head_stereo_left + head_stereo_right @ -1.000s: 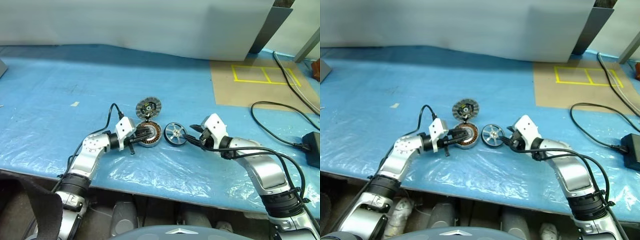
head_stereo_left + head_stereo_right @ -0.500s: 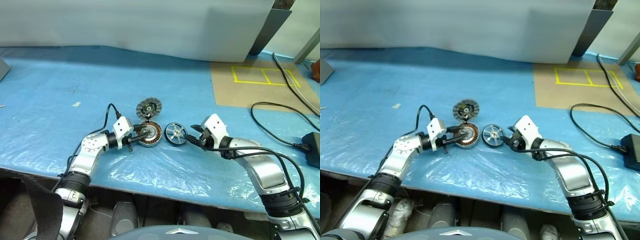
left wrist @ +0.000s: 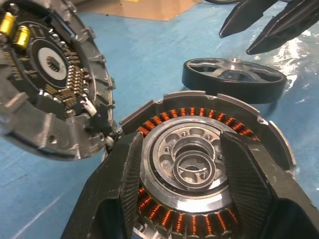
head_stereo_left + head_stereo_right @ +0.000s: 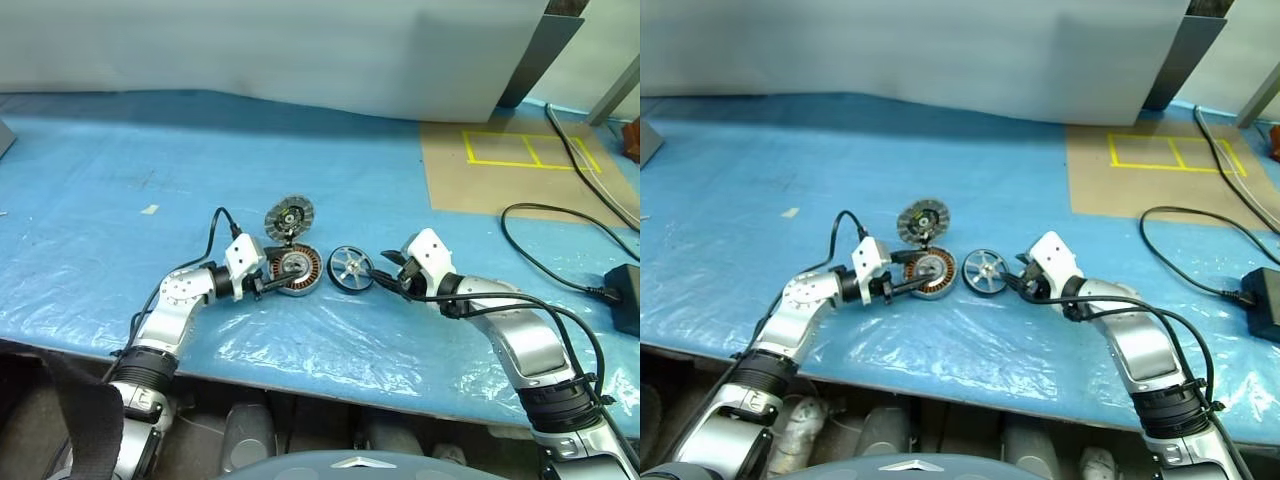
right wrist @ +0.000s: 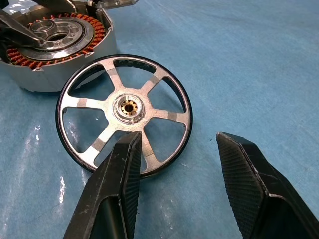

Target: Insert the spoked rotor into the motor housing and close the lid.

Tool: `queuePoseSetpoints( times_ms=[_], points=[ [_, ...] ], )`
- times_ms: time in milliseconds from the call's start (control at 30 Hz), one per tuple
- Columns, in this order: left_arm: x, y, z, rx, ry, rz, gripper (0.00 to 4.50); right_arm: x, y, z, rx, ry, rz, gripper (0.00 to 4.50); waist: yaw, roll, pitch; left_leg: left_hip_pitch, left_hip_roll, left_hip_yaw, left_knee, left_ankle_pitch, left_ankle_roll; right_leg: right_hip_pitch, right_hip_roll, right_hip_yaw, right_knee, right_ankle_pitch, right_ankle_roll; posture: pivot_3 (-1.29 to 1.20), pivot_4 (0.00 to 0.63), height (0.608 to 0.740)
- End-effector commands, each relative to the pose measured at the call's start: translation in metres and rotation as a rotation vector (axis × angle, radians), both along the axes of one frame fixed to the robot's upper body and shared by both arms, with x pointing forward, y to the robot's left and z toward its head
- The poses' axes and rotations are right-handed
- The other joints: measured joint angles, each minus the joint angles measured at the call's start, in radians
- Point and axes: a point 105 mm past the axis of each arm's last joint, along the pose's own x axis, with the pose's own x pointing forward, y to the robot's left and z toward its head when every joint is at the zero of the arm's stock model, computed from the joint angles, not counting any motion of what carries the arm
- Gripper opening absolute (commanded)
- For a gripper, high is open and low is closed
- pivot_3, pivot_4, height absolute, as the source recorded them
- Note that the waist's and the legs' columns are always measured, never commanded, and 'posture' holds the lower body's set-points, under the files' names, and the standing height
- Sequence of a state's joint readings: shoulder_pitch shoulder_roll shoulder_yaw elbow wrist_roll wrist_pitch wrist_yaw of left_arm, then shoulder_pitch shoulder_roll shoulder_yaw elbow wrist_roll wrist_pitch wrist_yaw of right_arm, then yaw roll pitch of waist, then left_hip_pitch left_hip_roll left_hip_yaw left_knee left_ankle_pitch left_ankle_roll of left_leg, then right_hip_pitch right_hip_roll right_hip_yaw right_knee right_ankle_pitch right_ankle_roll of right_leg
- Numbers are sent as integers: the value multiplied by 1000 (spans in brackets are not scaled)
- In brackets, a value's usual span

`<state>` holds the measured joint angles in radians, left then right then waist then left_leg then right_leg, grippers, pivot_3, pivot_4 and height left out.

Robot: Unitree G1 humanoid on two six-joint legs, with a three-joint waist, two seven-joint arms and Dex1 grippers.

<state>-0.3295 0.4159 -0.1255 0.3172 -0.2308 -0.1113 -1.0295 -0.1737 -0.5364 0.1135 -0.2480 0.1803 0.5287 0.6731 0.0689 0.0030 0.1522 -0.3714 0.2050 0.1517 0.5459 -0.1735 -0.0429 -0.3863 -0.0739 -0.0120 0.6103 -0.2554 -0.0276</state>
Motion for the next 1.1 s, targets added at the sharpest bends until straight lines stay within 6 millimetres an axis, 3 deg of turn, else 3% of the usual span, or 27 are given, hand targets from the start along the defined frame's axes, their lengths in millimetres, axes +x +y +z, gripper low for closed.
queuePoseSetpoints(
  times_ms=[33, 267, 600, 867, 1100],
  points=[
    [-10, 12, 13, -58, 25, -43, 2604, 1, 2, 6, 7, -35, 11, 2454, -1, 0, 0, 0, 0, 0, 0, 0, 0, -1, 0, 0, 0, 0, -1, 0, 150, 740],
    [-7, 37, 22, -28, -6, 11, 2604, 2, 2, 2, -7, -28, 17, 2454, 1, 0, 0, -3, 0, 0, 0, 0, 0, -2, 0, 0, 0, 0, -1, 0, 150, 740],
    [-18, 29, 51, -52, -18, -50, 2604, 4, 4, -1, -19, -27, 32, 2454, 0, 0, 0, -4, 0, 0, 0, 0, 0, -3, 0, 0, 0, 0, -1, 0, 150, 740],
    [-15, 40, 48, 26, 2, -61, 25, 5, 5, -3, -22, -25, 32, 2454, 0, 0, 0, -4, -1, 0, 1, 0, 0, -3, 1, 0, 0, -1, -1, 0, 150, 740],
    [-18, 27, 41, 91, 8, -110, 25, 7, -2, 1, 23, -13, -15, 2454, 1, 0, 0, -4, -1, 0, 1, 0, 0, -3, 1, 0, 0, 0, -1, 0, 150, 740]
  ],
)
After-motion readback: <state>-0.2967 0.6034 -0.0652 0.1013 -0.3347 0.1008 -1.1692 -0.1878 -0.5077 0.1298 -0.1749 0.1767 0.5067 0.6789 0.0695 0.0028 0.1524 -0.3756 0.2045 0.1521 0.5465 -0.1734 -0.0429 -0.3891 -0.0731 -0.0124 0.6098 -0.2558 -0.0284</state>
